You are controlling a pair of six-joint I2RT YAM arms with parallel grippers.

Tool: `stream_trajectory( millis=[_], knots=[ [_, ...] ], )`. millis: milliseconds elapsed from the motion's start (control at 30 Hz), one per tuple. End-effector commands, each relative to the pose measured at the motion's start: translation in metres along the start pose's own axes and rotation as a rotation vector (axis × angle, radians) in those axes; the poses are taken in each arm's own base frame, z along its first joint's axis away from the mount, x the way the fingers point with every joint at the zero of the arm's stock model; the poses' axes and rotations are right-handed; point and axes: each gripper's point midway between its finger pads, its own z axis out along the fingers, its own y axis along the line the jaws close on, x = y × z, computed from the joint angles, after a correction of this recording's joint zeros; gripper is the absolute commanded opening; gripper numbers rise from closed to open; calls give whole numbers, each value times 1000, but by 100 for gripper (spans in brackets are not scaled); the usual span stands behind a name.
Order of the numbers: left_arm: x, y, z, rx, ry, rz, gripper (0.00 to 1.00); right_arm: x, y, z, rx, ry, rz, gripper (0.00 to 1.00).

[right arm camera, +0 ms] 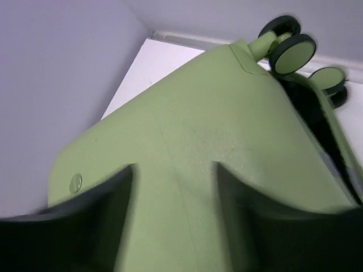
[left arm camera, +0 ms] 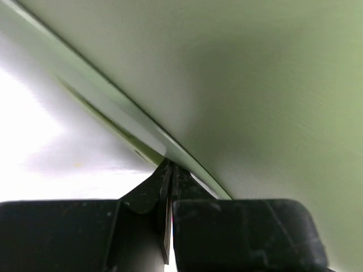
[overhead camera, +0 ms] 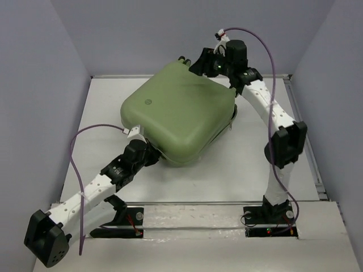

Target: Pack the luggage

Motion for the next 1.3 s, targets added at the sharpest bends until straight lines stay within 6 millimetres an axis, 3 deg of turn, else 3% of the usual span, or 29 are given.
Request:
stream_trajectory(
  millis=[0, 33, 67, 100, 133, 167, 200, 233, 300, 333, 400, 433, 467, 500, 533, 600, 633, 700, 733, 767, 800, 867, 900, 967, 1033, 1067, 1100, 1233, 1267],
  knots=[
    [-89, -34, -33, 14, -293, 73, 12, -50, 32, -110, 137, -231, -163, 25],
    [-101, -28, -42, -34, -339, 66, 13, -44, 27, -123, 174, -251, -161, 12],
    [-115, -18, -54, -104, -386, 116, 14, -35, 21, -134, 210, -264, -160, 7],
    [-145, -3, -83, -230, -490, 112, 22, -13, 7, -153, 267, -278, -145, 7],
    [-158, -2, -96, -258, -531, 110, 30, -4, 4, -161, 277, -295, -140, 7],
    [-170, -6, -107, -260, -564, 133, 37, 8, -2, -167, 291, -295, -132, 7],
    [-196, -30, -127, -204, -624, 110, 44, 36, -12, -177, 307, -281, -105, 7],
    [-194, -31, -122, -207, -609, 119, 48, 53, -20, -181, 326, -262, -89, 7],
    [-219, -53, -132, -169, -663, 119, 59, 76, -29, -187, 342, -244, -64, 7],
    [-223, -59, -120, -181, -647, 143, 60, 103, -41, -188, 357, -200, -37, 7],
    [-251, -83, -120, -135, -683, 147, 64, 120, -41, -195, 343, -185, -22, 7],
    [-259, -82, -92, -147, -625, 185, 64, 131, -43, -195, 338, -165, -12, 7],
    [-282, -94, -94, -116, -645, 175, 65, 153, -53, -196, 354, -129, 10, 7],
    [-299, -88, -81, -88, -613, 175, 65, 162, -56, -198, 360, -118, 18, 7],
    [-302, -79, -46, -94, -541, 160, 65, 178, -64, -199, 374, -91, 32, 7],
    [-327, -84, -31, -63, -526, 155, 65, 190, -70, -198, 386, -67, 41, 7],
    [-332, -65, 0, -113, -478, 159, 65, 195, -72, -197, 389, -55, 48, 7],
    [-350, -66, 16, -111, -454, 166, 67, 201, -78, -194, 406, -42, 54, 7],
    [-343, -49, 52, -136, -374, 158, 67, 206, -84, -191, 419, -25, 57, 7],
    [-358, -41, 55, -141, -368, 138, 67, 206, -86, -189, 427, -20, 60, 7],
    [-348, -21, 88, -153, -286, 119, 67, 205, -88, -184, 430, -11, 65, 7],
    [-356, -1, 103, -162, -256, 87, 67, 197, -86, -176, 408, -31, 58, 7],
    [-348, 12, 121, -165, -210, 69, 68, 191, -84, -172, 400, -37, 53, 7],
    [-349, 29, 132, -173, -196, 45, 68, 193, -88, -160, 393, -11, 55, 7],
    [-334, 35, 152, -145, -136, 21, 68, 187, -85, -152, 374, -10, 55, 7],
    [-332, 52, 159, -151, -114, -6, 68, 188, -85, -146, 356, -4, 54, 7],
    [-331, 51, 159, -144, -108, -6, 68, 185, -84, -142, 342, -7, 50, 7],
    [-294, 67, 180, -129, -22, -32, 68, 171, -79, -124, 295, -7, 33, 7],
    [-278, 74, 185, -133, 4, -46, 67, 160, -75, -117, 278, -22, 15, 7]
  ],
)
